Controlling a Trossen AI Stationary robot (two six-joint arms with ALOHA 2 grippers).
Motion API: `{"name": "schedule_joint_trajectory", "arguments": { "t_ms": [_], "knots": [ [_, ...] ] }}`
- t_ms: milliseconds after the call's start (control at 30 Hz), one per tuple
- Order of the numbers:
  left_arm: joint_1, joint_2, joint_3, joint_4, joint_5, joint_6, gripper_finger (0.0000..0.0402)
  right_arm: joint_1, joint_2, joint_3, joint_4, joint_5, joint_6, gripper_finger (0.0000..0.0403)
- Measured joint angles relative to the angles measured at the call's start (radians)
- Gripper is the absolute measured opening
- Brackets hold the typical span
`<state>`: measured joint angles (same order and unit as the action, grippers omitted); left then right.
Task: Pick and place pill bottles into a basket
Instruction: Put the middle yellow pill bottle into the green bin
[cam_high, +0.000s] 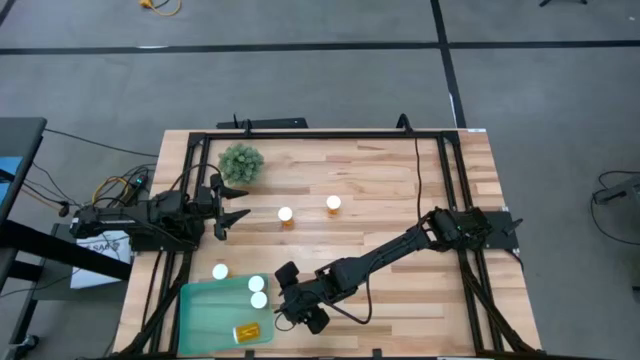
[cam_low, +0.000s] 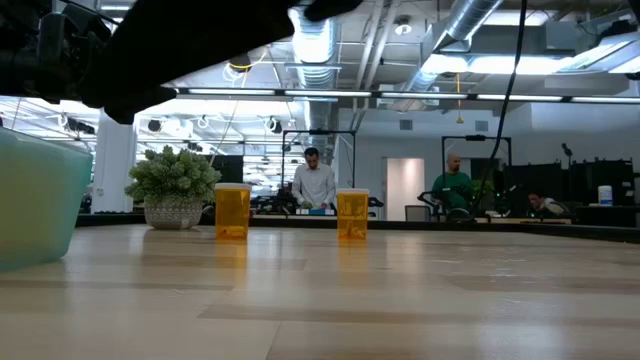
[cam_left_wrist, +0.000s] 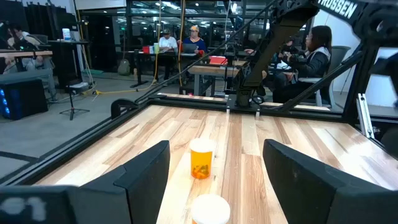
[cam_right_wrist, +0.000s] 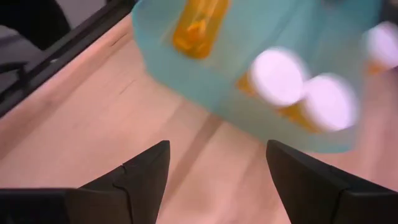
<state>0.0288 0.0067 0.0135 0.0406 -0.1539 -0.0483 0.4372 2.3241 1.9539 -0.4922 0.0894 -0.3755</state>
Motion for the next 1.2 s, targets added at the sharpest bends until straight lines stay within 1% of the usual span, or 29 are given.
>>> {"name": "schedule_joint_trajectory", "arguments": {
  "t_ms": [100,300,467,567,767,833,967,1033,1200],
  "knots": [
    [0.0,0.0,0.0,0.0,0.0,0.003,0.0249,0.008,0.001,0.052,-0.087,0.036,-0.06,0.026],
    [0.0,0.0,0.0,0.0,0.0,-0.001,0.0249,0.015,0.002,0.12,-0.198,0.063,-0.12,0.026],
    [0.0,0.0,0.0,0.0,0.0,0.002,0.0249,0.029,0.002,0.121,-0.21,0.136,-0.175,0.026],
    [0.0,0.0,0.0,0.0,0.0,-0.002,0.0249,0.035,0.002,0.121,-0.202,0.141,-0.168,0.026],
    [0.0,0.0,0.0,0.0,0.0,0.0,0.0249,0.034,0.002,0.121,-0.158,0.137,-0.036,0.026],
    [0.0,0.0,0.0,0.0,0.0,0.002,0.0249,0.031,0.002,0.121,-0.169,0.097,0.028,0.026],
    [0.0,0.0,0.0,0.0,0.0,0.002,0.0249,0.003,0.002,0.121,-0.2,-0.153,0.143,0.026],
    [0.0,0.0,0.0,0.0,0.0,0.0,0.0249,-0.009,-0.005,0.121,-0.205,-0.232,0.176,0.026],
    [0.0,0.0,0.0,0.0,0.0,0.002,0.0249,-0.01,-0.019,0.119,-0.213,-0.245,0.194,0.026]
  ]
}}
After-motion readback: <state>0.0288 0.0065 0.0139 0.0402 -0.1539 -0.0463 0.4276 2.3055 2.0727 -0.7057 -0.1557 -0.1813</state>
